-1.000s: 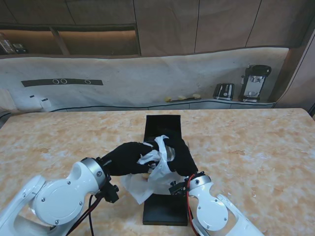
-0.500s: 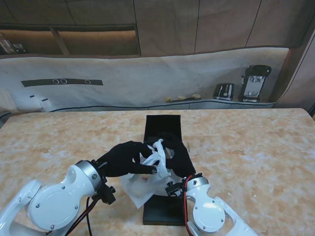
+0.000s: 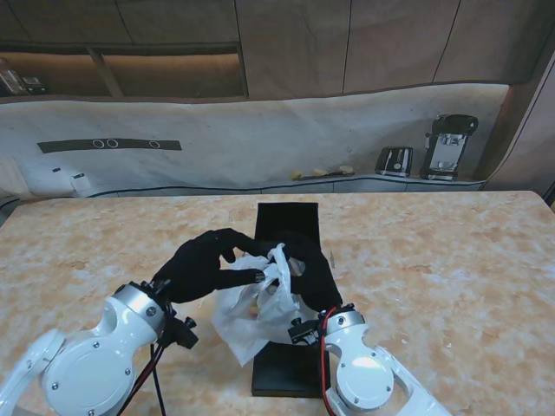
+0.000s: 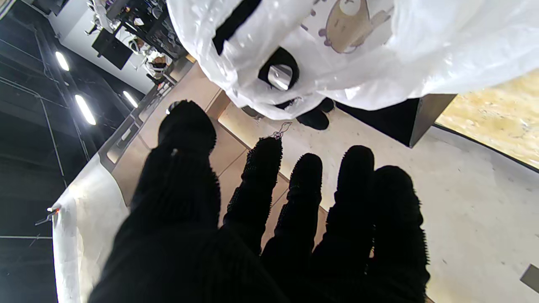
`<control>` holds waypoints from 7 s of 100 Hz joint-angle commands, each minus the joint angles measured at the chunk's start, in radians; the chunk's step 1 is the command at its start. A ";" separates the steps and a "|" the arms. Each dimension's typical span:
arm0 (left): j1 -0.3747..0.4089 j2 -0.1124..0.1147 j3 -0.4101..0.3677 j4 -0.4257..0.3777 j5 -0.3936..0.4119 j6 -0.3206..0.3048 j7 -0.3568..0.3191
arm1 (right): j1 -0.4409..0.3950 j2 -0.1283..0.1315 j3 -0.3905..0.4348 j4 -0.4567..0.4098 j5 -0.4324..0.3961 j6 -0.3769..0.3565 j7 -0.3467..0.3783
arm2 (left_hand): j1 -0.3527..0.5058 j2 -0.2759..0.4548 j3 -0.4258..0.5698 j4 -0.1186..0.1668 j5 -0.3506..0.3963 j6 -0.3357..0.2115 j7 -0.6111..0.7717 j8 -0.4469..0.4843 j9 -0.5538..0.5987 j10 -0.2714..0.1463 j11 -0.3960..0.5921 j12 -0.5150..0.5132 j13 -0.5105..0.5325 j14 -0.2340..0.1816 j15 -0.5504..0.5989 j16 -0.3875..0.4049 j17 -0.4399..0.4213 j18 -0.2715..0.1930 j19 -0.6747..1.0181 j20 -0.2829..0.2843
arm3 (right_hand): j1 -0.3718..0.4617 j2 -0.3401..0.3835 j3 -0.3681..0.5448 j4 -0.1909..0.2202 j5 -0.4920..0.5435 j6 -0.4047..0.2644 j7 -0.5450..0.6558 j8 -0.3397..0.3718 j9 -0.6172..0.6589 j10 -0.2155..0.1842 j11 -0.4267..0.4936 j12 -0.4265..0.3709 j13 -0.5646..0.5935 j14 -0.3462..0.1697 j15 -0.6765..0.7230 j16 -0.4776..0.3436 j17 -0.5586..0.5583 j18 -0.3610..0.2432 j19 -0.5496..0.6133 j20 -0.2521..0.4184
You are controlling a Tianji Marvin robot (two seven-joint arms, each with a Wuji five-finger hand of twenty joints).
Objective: Pack mini donuts into a plastic bag, tie the opening and put the bag into the gift box
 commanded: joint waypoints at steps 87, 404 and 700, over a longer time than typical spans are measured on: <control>-0.019 0.000 0.015 0.169 -0.046 -0.149 0.000 | -0.011 -0.009 0.011 -0.016 0.001 0.013 0.008 | 0.161 -0.213 0.190 -0.015 0.115 -0.207 0.380 -0.034 -0.078 -0.106 0.006 -0.067 -0.110 -0.104 -0.079 -0.080 -0.192 0.014 -0.325 -0.147 | 0.023 0.003 0.261 0.140 0.012 0.061 -0.028 -0.044 0.078 -0.003 -0.010 0.051 0.025 -0.026 0.011 0.022 -0.010 -0.028 0.025 -0.003; -0.109 -0.103 0.350 0.180 0.008 0.351 0.381 | 0.053 -0.041 -0.072 0.078 -0.159 0.033 -0.113 | 0.183 0.061 -0.016 -0.019 -0.114 0.052 0.129 -0.013 -0.233 -0.023 0.067 -0.047 -0.257 -0.053 0.007 -0.061 -0.259 -0.051 -0.203 -0.119 | 0.040 0.015 0.252 0.148 0.003 0.092 -0.020 -0.077 0.004 0.008 0.061 0.074 -0.038 -0.024 0.076 0.049 -0.059 -0.034 0.009 0.033; 0.029 -0.060 0.136 0.226 0.176 0.109 0.350 | -0.203 -0.052 0.242 -0.226 0.407 0.272 -0.163 | 0.276 0.117 0.205 -0.031 -0.260 0.076 0.631 0.336 -0.049 -0.043 0.193 0.371 -0.148 -0.058 0.260 0.171 -0.194 -0.096 -0.045 -0.085 | -0.010 0.018 0.381 1.127 0.170 0.316 0.171 0.491 0.254 -0.021 0.296 0.352 0.032 -0.057 0.468 0.372 -0.045 -0.100 0.367 0.081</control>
